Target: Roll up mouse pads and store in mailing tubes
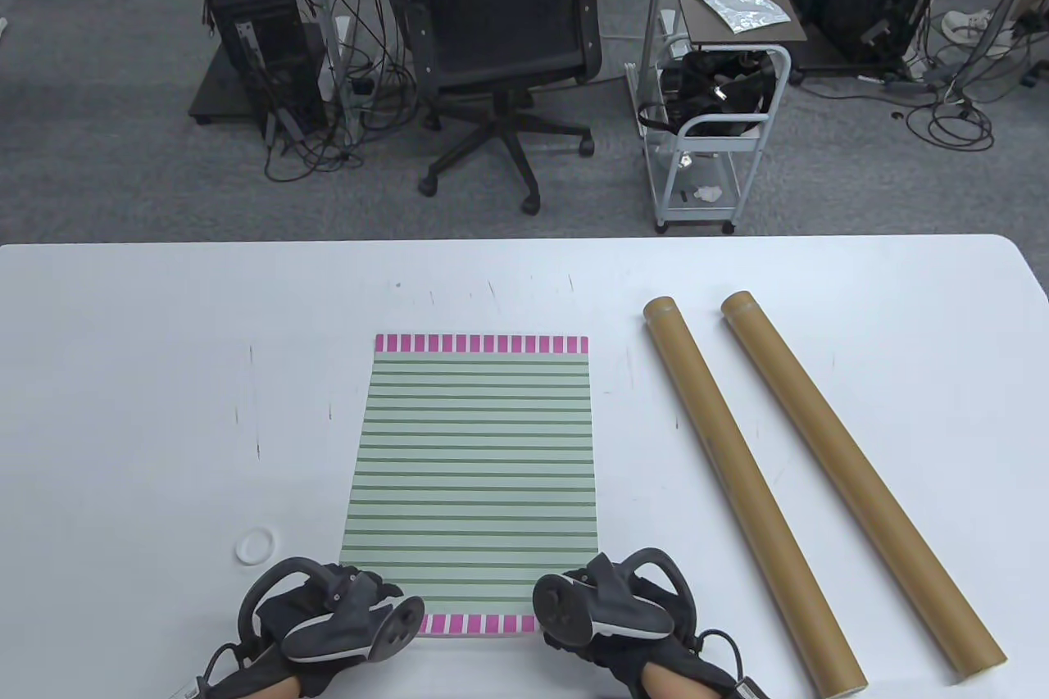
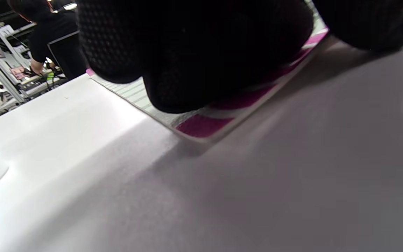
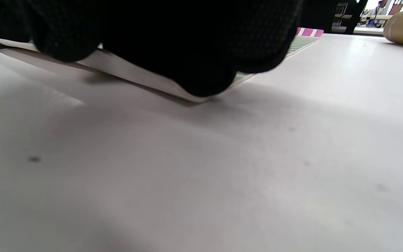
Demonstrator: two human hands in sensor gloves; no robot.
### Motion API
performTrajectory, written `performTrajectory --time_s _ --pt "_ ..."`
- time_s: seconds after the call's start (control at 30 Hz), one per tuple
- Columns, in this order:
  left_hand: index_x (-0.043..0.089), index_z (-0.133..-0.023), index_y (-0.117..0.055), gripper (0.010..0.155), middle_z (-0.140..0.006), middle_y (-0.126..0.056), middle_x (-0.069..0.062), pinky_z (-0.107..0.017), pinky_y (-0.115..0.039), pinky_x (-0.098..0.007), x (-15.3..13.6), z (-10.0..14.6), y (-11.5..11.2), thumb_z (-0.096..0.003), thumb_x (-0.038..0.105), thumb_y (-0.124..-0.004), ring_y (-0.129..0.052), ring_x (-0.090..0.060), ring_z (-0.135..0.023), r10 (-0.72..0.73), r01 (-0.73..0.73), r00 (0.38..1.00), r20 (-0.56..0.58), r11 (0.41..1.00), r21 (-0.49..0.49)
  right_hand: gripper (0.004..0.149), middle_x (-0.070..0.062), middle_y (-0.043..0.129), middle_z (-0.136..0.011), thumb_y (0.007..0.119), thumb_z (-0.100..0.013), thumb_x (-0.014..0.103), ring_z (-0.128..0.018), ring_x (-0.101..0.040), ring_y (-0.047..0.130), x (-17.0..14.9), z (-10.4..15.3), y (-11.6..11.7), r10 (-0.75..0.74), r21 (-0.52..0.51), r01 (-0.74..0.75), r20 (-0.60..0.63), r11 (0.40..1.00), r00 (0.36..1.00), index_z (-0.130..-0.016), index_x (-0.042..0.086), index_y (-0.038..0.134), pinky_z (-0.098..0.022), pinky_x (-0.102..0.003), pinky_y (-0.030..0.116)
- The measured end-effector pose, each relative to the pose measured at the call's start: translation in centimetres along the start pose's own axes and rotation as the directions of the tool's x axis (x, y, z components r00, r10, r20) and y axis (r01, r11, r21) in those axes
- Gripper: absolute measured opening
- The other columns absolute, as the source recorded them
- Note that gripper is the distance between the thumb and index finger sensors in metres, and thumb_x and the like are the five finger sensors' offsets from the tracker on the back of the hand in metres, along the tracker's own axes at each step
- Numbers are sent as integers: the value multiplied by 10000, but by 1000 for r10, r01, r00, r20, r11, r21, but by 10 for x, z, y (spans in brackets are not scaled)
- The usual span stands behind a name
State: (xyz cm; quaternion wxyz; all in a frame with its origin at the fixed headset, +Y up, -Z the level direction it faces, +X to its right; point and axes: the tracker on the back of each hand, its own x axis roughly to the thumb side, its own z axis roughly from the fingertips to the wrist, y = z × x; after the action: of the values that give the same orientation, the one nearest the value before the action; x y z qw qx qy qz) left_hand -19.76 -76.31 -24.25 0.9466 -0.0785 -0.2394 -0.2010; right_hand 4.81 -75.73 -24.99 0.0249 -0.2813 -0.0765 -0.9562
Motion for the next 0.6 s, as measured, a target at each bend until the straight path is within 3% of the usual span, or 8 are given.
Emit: performTrajectory --time_s 0.13,0.2,0.33,0.5,0.6 --pt "369 -747 -846 502 -605 -1003 111 -426 -913 -245 -11 -4 -2 -313 605 -750 -1052 -51 -477 98 -99 995 -31 995 -23 407 30 898 -642 739 -412 397 -458 -121 936 -1 -1 4 -7 -22 6 -40 1000 999 -800 279 772 -407 -276 828" --pt "353 -846 -778 579 -588 -994 125 -426 -911 -240 -19 -7 -4 -316 584 -748 -1048 -41 -465 173 -175 984 -48 984 -38 451 15 857 -685 725 -424 370 -464 -126 917 0 -2 6 -9 -8 9 -47 1000 999 -861 260 712 -416 -281 814" --pt "327 -919 -702 625 -556 -974 140 -409 -907 -231 -24 -12 -8 -338 553 -741 -1035 -33 -434 225 -231 970 -89 972 -53 575 15 753 -818 681 -445 325 -478 -120 894 11 -2 11 116 -5 -116 1 993 993 -973 369 458 -434 -289 799" --pt "337 -941 -657 613 -565 -939 143 -407 -898 -230 -20 -15 -9 -363 532 -715 -1016 -37 -439 196 -208 973 -118 973 -96 719 36 618 -937 621 -475 261 -543 -121 864 28 2 16 323 -19 -323 97 946 941 -920 526 121 -484 -297 781" --pt "338 -979 -602 638 -585 -925 142 -405 -896 -231 -17 -15 -9 -375 520 -702 -1012 -45 -448 172 -186 978 -122 976 -115 720 33 578 -967 604 -479 244 -550 -118 858 32 2 18 370 -24 -370 120 929 921 -896 565 112 -490 -295 777"
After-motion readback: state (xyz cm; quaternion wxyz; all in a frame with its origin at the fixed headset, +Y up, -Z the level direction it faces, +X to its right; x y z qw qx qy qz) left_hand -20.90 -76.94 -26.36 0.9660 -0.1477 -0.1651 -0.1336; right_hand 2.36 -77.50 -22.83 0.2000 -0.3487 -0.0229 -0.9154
